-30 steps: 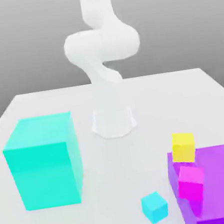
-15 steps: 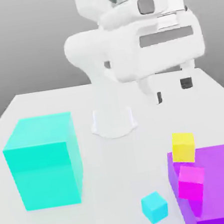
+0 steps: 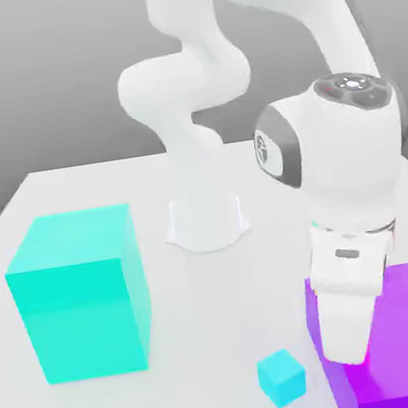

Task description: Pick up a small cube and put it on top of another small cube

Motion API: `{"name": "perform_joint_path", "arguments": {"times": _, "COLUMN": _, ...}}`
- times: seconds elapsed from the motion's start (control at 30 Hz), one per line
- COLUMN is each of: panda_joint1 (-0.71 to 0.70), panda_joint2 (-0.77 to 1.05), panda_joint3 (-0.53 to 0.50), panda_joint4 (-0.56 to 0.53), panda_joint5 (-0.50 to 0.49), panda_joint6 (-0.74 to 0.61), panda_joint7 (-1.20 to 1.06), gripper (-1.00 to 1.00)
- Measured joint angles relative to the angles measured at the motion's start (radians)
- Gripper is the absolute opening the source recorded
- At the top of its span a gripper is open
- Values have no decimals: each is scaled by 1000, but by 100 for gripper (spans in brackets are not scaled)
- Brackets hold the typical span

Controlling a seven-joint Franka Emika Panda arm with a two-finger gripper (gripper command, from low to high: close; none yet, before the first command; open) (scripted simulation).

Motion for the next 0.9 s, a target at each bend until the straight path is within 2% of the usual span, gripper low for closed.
{"name": "perform_joint_path", "arguments": {"times": 0.07, "panda_joint1": 1, "panda_joint2": 1, "panda_joint3": -1, "panda_joint4": 0, "panda_joint5": 0, "panda_joint6": 1, "panda_joint7": 0, "gripper": -100}}
{"name": "perform_joint_path", "arguments": {"times": 0.23, "panda_joint1": -28, "panda_joint2": -139, "panda_joint3": -7, "panda_joint4": 7, "panda_joint5": -14, "panda_joint6": -146, "panda_joint7": -34, "gripper": -100}}
{"name": "perform_joint_path", "arguments": {"times": 0.5, "panda_joint1": -176, "panda_joint2": -311, "panda_joint3": -88, "panda_joint4": -53, "panda_joint5": -55, "panda_joint6": -255, "panda_joint7": -410, "gripper": -100}}
{"name": "perform_joint_path", "arguments": {"times": 0.9, "panda_joint1": -318, "panda_joint2": -563, "panda_joint3": -310, "panda_joint4": -151, "panda_joint5": -196, "panda_joint6": -394, "panda_joint7": -953, "gripper": -100}}
